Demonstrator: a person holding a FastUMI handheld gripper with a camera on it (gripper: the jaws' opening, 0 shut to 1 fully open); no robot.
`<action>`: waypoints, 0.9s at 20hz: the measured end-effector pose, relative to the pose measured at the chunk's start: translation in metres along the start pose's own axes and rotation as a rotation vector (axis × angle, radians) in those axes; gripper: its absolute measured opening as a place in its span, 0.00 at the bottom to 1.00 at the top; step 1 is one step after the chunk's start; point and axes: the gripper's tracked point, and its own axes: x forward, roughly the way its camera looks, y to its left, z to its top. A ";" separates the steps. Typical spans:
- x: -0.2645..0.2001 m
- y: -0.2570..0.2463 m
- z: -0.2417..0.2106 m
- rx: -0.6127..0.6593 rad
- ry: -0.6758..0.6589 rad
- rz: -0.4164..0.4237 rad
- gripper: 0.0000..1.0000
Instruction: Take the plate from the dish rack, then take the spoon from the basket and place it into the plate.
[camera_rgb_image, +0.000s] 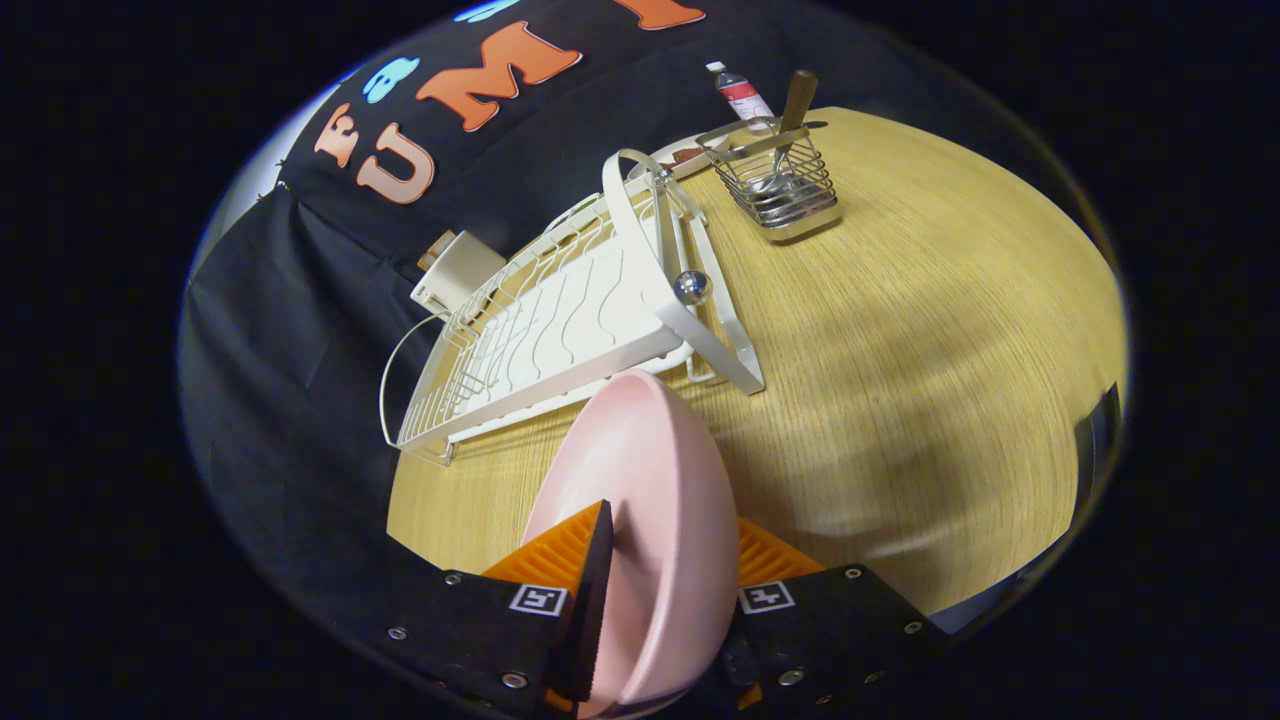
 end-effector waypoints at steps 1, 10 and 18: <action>0.002 -0.005 0.003 -0.027 -0.016 -0.026 0.49; 0.014 -0.028 0.024 -0.174 -0.191 -0.206 0.83; 0.002 -0.035 0.046 -0.143 -0.301 -0.217 0.85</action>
